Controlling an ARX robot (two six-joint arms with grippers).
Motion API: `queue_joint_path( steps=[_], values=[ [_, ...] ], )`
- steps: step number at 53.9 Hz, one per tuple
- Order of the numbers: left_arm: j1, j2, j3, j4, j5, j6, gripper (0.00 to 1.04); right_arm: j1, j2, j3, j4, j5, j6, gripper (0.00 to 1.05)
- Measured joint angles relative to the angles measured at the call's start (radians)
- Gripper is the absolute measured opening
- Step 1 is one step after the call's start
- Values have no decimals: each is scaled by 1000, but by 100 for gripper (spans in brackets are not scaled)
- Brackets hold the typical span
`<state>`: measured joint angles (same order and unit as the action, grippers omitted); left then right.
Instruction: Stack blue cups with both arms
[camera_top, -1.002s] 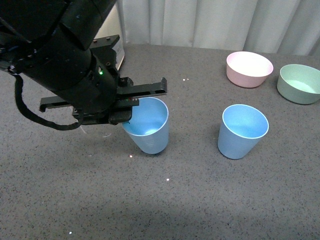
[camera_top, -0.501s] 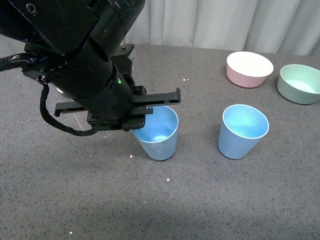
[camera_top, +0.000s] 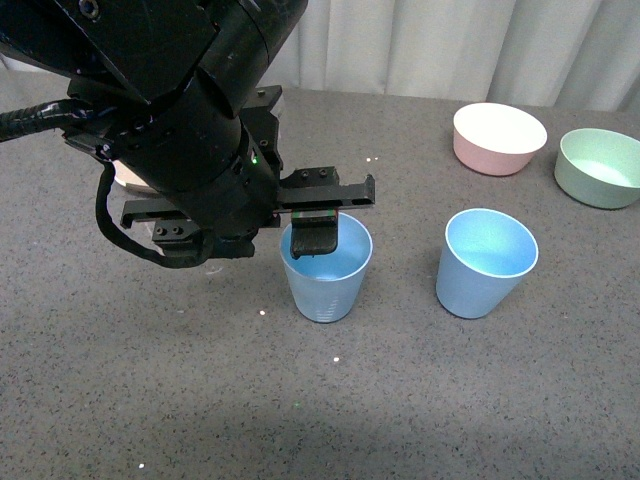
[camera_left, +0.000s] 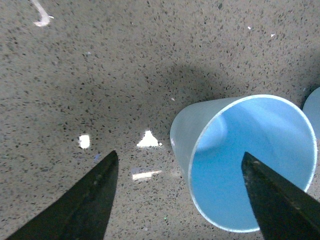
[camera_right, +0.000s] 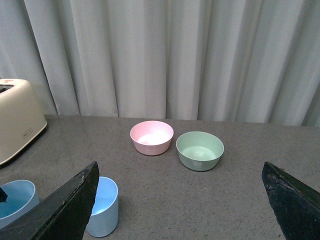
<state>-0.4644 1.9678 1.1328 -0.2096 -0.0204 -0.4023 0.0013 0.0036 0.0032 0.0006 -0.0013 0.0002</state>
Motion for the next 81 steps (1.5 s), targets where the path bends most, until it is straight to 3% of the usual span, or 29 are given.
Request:
queue_joint_path(
  steps=[11, 14, 17, 20, 21, 26, 31, 41, 67, 69, 72, 81],
  values=[
    [8, -71, -14, -13, -5, 11, 100, 0, 0, 0, 0, 0, 0, 95],
    [4, -73, -72, 145, -108, 61, 95, 0, 0, 0, 0, 0, 0, 95],
    [7, -77, -194, 443, -270, 155, 86, 0, 0, 0, 0, 0, 0, 95],
    [17, -84, -314, 671, -337, 236, 79, 0, 0, 0, 0, -1, 0, 95],
    [21, -86, -343, 726, -344, 250, 77, 0, 0, 0, 0, 0, 0, 95],
    [89, -159, -595, 1283, -338, 340, 57, 0, 0, 0, 0, 2, 0, 95],
    [129, -267, -670, 1433, -310, 363, 45, 0, 0, 0, 0, 1, 0, 95],
    [227, -520, -863, 1372, -212, 383, 4, 0, 0, 0, 0, 0, 0, 95],
    [380, -1027, -1085, 1089, -58, 394, 4, 0, 0, 0, 0, 0, 0, 95],
    [421, -1070, -1094, 1054, 1, 395, 4, 0, 0, 0, 0, 0, 0, 95],
    [455, -1136, -1105, 1003, 12, 395, 4, 0, 0, 0, 0, 0, 0, 95],
    [462, -1290, -1114, 867, 20, 395, 4, 0, 0, 0, 0, 0, 0, 95]
  ],
)
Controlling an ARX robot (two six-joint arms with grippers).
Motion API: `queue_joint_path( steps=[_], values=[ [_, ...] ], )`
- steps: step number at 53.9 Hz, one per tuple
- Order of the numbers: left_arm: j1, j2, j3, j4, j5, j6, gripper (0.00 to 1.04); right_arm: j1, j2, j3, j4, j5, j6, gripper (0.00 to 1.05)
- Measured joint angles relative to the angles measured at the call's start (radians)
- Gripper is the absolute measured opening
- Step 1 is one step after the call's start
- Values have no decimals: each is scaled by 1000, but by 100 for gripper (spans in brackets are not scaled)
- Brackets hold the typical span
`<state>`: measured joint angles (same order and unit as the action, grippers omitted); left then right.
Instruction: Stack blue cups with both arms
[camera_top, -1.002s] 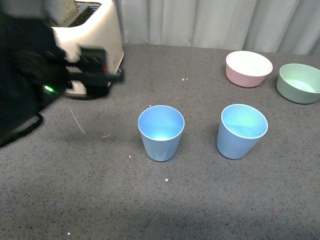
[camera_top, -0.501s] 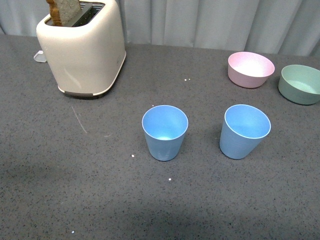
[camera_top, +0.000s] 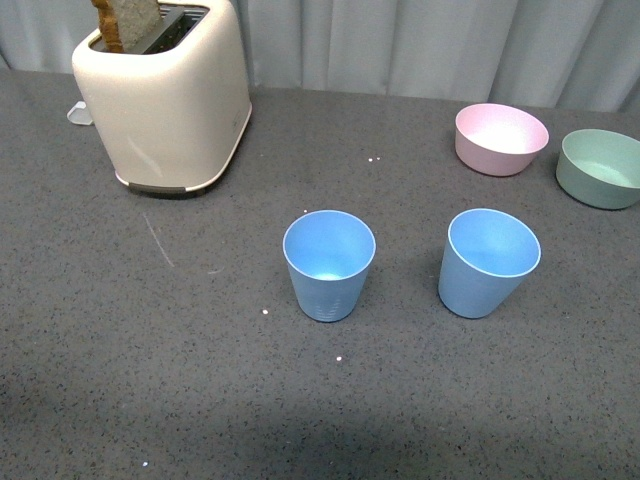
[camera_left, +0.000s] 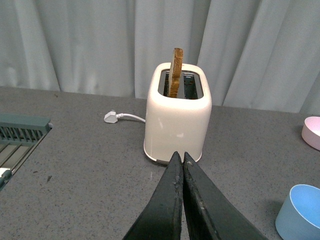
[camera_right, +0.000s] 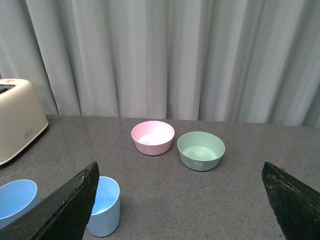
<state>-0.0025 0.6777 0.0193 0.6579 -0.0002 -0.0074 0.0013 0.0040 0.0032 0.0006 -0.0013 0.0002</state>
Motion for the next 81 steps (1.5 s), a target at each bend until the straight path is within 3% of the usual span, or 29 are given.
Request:
queue_joint_path(
  steps=[16, 18, 24, 29, 32, 61, 66, 77, 81],
  values=[
    [0, -187, -1, -170, 0, 0, 4, 0, 0, 0, 0, 0, 0, 95],
    [0, -198, -1, -179, 0, 0, 8, 0, 0, 0, 0, 0, 0, 95],
    [0, -209, -1, -183, 0, 1, 34, 0, 0, 0, 0, 0, 0, 95],
    [0, -257, -1, -239, 0, 3, 12, 0, 0, 0, 0, 0, 0, 95],
    [0, -294, -1, -270, 0, 4, 4, 0, 0, 0, 0, 0, 0, 95],
    [0, -499, -1, -476, 0, 3, 4, 0, 0, 0, 0, 0, 0, 95],
    [0, -631, -1, -639, 0, 3, 4, 0, 0, 0, 0, 0, 0, 95],
    [0, -672, -1, -655, 0, 3, 4, 0, 0, 0, 0, 0, 0, 95],
    [0, -672, -1, -656, 0, 3, 16, 0, 0, 0, 0, 0, 0, 95]
  ],
)
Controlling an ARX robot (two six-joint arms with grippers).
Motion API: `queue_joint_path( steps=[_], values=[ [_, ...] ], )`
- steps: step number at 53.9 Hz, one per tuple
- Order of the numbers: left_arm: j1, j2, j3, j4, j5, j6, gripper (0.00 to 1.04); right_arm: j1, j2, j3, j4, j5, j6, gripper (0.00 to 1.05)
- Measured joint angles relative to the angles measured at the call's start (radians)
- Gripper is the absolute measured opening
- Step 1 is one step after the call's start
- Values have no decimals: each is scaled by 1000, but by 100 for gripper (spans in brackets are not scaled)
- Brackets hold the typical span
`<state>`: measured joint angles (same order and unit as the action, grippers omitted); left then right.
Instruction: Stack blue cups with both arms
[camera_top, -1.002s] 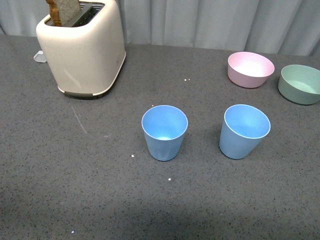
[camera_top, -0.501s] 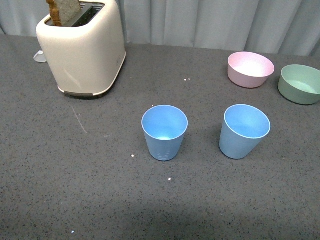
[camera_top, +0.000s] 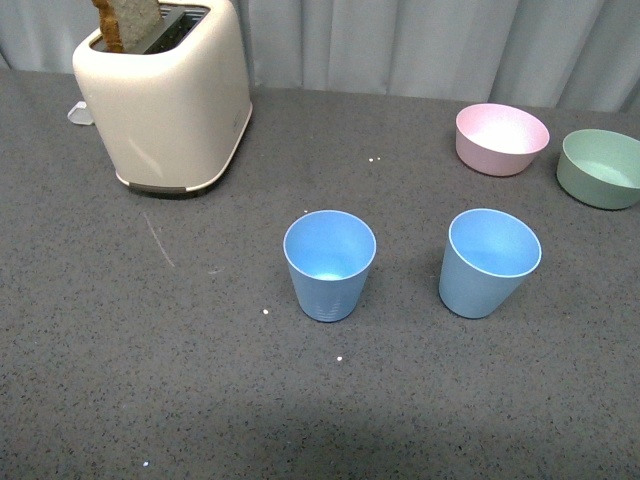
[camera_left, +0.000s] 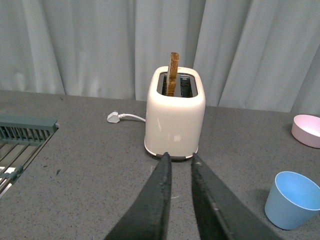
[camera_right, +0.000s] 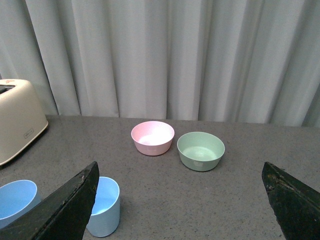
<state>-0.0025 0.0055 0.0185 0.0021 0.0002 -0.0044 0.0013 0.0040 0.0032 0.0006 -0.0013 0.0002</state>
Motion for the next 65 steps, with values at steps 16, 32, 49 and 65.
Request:
queue_joint_path(
  steps=[16, 32, 49, 65],
  values=[
    [0, -2, 0, 0, 0, 0, 77, -12, 275, 54, 26, -98, -178, 95],
    [0, -2, 0, 0, 0, 0, 98, 71, 1025, 272, 301, -80, -127, 95],
    [0, -2, 0, 0, 0, 0, 98, 151, 1545, 596, 195, -22, -10, 95],
    [0, -2, 0, 0, 0, 0, 98, 195, 1864, 863, 45, 34, 55, 95]
  ],
)
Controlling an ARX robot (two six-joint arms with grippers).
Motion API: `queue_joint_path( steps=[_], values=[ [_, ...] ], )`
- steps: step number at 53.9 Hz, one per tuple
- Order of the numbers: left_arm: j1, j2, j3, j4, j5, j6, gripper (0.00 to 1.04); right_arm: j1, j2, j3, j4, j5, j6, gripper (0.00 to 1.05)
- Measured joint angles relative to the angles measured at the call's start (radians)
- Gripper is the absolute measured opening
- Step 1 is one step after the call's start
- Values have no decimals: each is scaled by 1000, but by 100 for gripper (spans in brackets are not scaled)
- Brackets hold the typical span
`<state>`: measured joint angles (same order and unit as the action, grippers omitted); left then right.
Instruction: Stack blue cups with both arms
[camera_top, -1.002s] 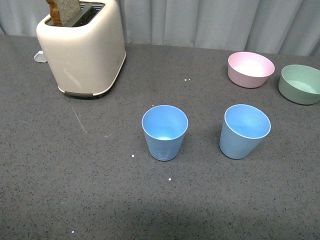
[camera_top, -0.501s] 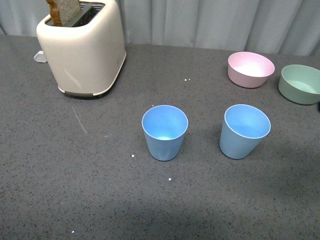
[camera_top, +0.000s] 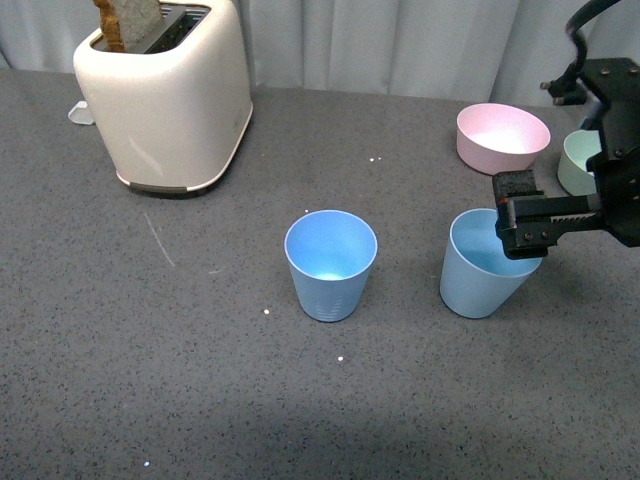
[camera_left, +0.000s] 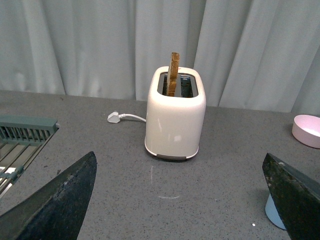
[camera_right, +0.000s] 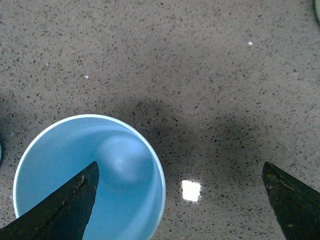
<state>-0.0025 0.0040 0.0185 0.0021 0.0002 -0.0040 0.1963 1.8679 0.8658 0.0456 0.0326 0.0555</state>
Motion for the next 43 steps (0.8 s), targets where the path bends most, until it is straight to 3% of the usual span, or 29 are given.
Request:
queue_joint_path(
  steps=[16, 30, 43],
  values=[
    [0, 0, 0, 0, 0, 0, 98, 11, 46, 52, -95, 11, 37, 50],
    [0, 0, 0, 0, 0, 0, 98, 11, 47, 60, -130, -26, 75, 1],
    [0, 0, 0, 0, 0, 0, 98, -29, -14, 72, -169, -162, 120, 1]
  ],
)
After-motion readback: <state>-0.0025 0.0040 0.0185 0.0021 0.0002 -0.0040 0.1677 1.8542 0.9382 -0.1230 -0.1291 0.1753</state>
